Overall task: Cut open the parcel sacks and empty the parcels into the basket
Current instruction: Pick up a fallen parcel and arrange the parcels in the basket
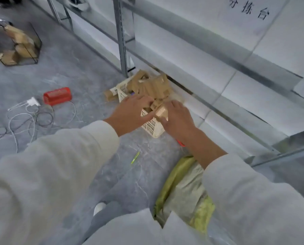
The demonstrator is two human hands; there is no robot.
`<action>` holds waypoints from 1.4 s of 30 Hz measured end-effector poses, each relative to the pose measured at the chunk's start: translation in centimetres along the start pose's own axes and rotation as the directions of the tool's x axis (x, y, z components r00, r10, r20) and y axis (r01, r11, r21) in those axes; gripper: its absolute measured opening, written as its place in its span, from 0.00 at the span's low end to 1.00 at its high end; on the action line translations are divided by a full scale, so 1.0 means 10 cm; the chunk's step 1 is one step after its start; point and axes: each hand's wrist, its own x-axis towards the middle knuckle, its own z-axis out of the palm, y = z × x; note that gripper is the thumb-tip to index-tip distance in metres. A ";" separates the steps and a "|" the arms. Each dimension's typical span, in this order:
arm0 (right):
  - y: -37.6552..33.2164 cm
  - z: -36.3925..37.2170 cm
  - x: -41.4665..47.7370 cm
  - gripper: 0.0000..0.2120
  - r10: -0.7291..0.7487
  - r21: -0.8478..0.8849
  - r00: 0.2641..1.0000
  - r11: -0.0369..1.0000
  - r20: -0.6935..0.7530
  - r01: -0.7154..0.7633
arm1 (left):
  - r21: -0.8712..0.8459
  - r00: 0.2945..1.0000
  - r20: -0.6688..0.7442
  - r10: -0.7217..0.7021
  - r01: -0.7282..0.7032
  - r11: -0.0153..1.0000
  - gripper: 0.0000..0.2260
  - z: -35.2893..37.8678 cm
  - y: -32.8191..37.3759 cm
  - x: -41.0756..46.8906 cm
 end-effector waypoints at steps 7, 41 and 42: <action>-1.40 0.30 1.14 0.14 0.076 0.053 0.997 0.996 0.032 -0.077 | 0.195 0.996 0.005 -0.093 0.091 0.977 0.20 -1.04 -1.74 -0.07; -3.62 1.27 7.07 0.21 -0.053 0.143 0.990 0.989 0.128 0.035 | 0.484 0.973 -0.008 -0.232 0.207 0.850 0.20 -3.03 -6.09 3.56; -3.62 1.32 7.24 0.21 -0.043 0.140 0.992 0.990 0.122 0.026 | 0.500 0.979 0.004 -0.204 0.175 0.848 0.19 -2.99 -6.22 3.73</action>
